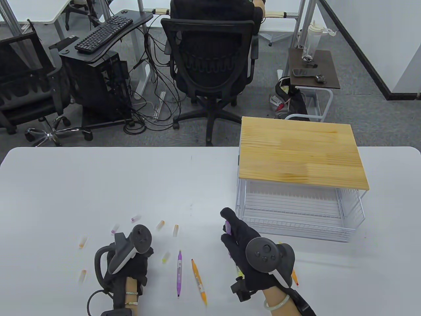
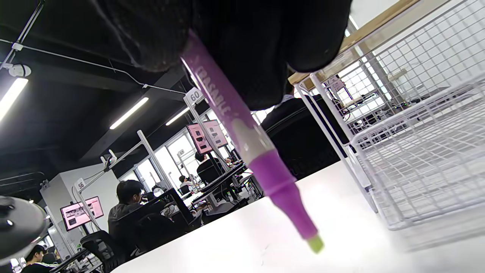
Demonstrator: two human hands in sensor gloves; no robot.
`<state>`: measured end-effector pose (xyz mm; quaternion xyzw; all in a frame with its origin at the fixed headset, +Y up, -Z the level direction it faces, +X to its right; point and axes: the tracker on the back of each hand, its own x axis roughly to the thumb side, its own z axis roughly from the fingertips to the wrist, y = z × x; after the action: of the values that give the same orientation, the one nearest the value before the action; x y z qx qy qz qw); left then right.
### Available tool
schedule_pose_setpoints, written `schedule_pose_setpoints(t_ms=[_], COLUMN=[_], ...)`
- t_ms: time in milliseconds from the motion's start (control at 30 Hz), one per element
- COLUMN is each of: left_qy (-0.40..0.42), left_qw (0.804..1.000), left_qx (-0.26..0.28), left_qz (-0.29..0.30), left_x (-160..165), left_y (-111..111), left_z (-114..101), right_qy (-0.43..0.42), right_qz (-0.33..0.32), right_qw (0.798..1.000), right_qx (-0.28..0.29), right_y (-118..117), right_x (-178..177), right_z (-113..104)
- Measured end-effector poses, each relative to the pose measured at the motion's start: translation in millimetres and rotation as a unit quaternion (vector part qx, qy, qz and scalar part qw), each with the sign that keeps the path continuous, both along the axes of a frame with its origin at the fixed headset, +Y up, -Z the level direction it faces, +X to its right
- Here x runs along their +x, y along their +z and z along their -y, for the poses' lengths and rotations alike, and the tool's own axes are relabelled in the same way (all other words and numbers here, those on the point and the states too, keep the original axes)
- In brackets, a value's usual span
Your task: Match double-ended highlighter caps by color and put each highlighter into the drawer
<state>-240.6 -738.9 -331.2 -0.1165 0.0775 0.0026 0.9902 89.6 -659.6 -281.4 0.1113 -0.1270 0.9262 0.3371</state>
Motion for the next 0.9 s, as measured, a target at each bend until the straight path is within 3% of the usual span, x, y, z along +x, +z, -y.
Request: schedule_pose_setpoints(t_ms=[300,533,900], left_qy=[-0.067,-0.104,-0.154], left_qw=[0.994,0.990,0.985], left_qx=[-0.087,-0.100,-0.076], left_qz=[-0.025,-0.011,0.000], left_x=[3.8,12.8,20.4], left_y=[-5.4,-5.1,-4.3], left_z=[16.2,20.4,23.7], right_qy=[0.002,0.009,0.026], right_qz=[-0.027,-0.035,-0.041], right_qw=[0.999,0.999,0.998], right_qx=[-0.019,-0.025,-0.039], right_y=[-4.0,-4.4,-8.1], right_x=[-2.9,-7.8,-18.0], right_z=[5.1,9.2,18.9])
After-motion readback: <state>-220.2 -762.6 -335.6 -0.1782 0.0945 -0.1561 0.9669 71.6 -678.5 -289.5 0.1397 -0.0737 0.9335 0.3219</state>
